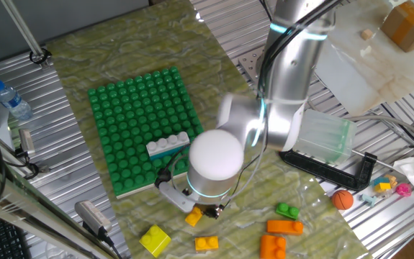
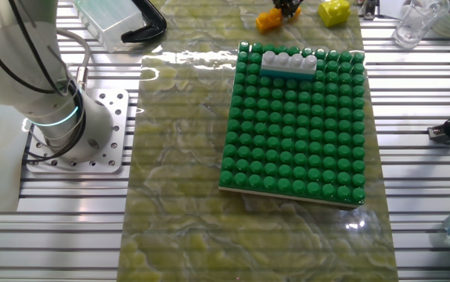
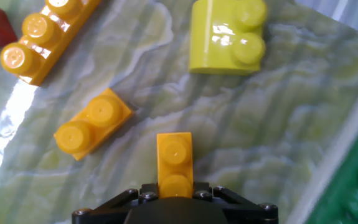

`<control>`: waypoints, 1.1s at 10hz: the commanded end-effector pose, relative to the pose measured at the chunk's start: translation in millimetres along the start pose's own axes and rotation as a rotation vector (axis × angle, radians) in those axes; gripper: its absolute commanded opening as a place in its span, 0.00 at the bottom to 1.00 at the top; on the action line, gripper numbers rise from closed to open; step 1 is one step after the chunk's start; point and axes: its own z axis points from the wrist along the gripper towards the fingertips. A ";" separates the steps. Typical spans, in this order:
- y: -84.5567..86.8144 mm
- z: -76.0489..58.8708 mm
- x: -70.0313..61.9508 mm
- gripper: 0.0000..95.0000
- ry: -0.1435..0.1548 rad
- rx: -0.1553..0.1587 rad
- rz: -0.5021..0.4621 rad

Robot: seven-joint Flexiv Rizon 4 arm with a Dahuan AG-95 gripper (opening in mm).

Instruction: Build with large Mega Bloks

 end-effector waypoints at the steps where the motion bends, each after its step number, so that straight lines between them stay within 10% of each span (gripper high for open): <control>1: -13.4 -27.9 11.0 0.00 0.006 0.007 0.084; 7: -106.6 -87.3 44.2 0.00 -0.010 -0.027 0.231; 11: -147.6 -109.1 34.7 0.00 0.008 -0.040 0.291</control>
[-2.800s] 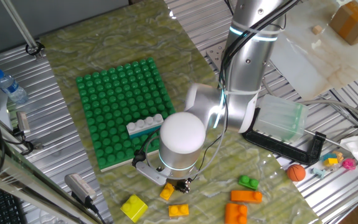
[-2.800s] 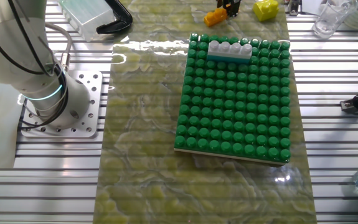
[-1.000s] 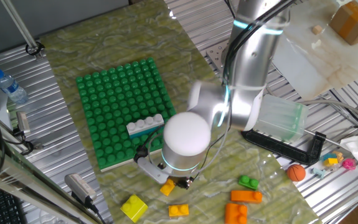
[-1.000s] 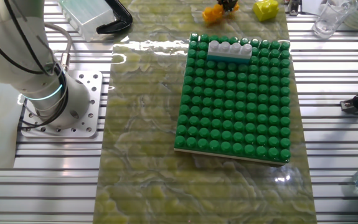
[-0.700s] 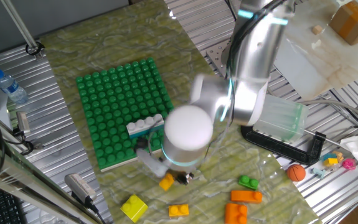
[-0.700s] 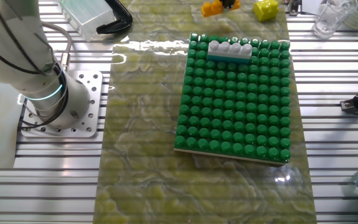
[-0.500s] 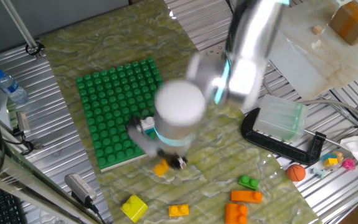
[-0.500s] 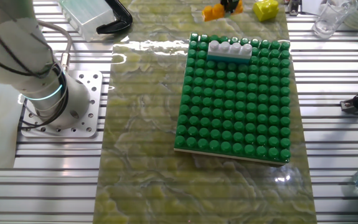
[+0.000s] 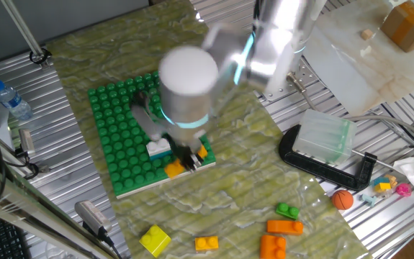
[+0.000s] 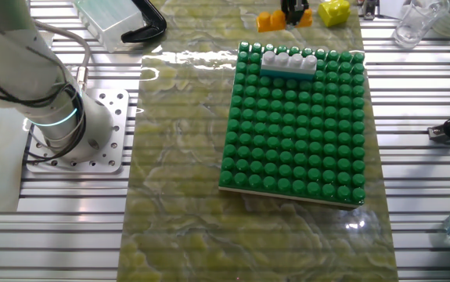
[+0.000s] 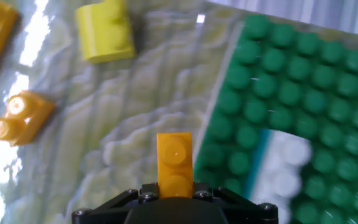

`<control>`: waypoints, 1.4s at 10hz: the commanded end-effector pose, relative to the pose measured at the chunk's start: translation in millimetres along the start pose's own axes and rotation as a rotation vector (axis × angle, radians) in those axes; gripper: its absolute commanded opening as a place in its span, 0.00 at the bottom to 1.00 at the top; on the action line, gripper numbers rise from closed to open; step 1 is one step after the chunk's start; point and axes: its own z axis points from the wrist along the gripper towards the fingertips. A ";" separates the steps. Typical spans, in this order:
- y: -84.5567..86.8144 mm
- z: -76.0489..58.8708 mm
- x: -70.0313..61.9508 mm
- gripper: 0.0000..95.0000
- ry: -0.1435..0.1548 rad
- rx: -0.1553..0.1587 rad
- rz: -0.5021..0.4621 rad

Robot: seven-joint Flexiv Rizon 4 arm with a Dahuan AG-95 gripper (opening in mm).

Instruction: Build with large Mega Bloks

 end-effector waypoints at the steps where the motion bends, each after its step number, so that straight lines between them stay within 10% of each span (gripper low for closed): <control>1: -13.9 -1.7 -12.6 0.00 0.008 -0.001 0.015; 5: -43.5 0.5 -7.6 0.00 0.017 -0.004 0.029; 14: -50.3 0.8 -8.4 0.00 0.018 0.014 0.284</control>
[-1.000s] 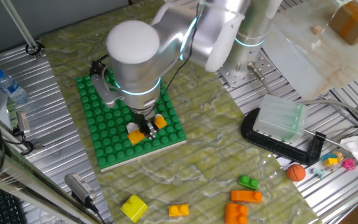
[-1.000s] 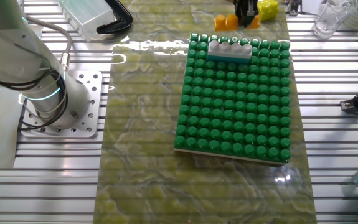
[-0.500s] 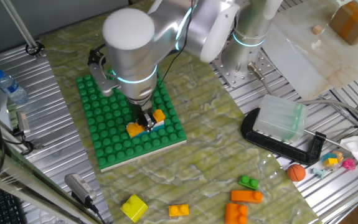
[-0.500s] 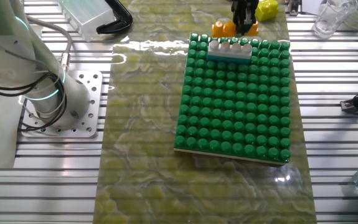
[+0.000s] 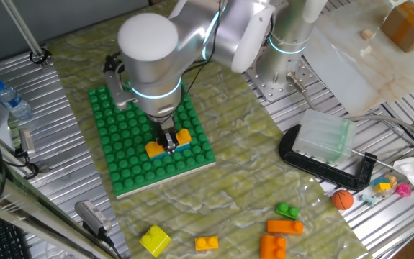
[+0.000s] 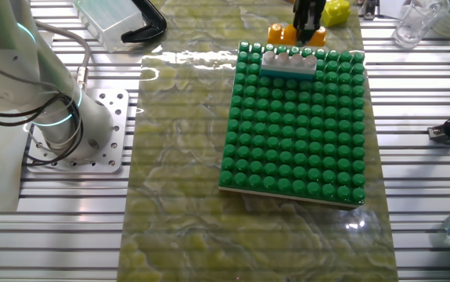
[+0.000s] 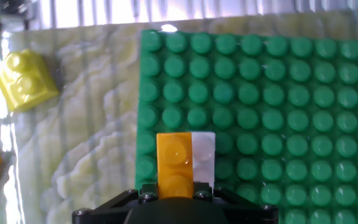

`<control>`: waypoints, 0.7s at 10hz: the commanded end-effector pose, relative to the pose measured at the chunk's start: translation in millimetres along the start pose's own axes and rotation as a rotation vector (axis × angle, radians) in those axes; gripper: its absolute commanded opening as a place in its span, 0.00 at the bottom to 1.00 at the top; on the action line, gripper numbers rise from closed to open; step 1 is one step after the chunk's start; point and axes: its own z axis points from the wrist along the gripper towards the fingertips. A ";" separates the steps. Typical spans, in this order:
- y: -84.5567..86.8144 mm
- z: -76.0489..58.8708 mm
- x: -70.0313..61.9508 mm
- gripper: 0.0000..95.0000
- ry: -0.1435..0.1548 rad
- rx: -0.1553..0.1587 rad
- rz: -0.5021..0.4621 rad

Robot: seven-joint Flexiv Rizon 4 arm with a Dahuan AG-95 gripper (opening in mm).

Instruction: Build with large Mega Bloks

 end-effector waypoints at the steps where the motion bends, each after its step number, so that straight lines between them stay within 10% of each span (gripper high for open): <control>1: -9.5 2.6 -5.8 0.00 -0.010 0.042 0.055; 7: -31.1 11.5 -6.2 0.00 -0.053 0.093 0.031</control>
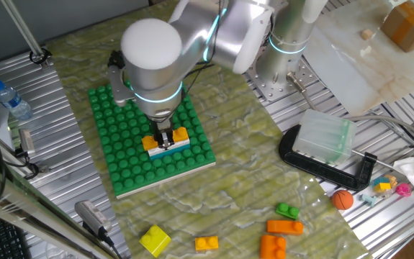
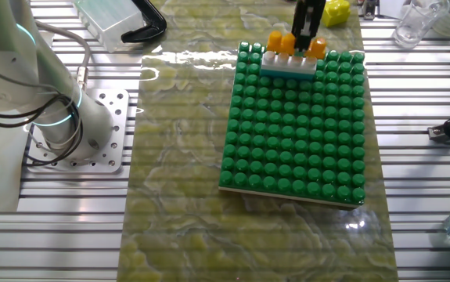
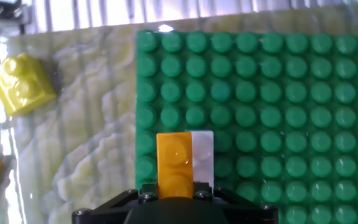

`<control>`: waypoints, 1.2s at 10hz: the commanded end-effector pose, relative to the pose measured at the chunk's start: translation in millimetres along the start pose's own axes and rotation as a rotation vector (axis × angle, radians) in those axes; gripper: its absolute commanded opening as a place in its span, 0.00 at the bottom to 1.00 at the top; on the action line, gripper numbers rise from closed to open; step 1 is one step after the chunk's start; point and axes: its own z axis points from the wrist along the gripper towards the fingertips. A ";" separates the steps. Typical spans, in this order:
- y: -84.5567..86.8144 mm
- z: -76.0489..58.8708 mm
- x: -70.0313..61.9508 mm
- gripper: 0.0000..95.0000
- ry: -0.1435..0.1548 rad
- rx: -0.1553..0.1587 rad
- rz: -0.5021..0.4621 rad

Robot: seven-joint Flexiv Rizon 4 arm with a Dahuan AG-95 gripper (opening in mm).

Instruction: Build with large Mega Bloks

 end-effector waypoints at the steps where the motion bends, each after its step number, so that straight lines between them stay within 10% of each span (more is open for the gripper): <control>1: -8.8 5.5 -3.8 0.00 -0.018 -0.014 0.008; 12: -9.3 12.3 1.0 0.00 0.001 -0.078 0.015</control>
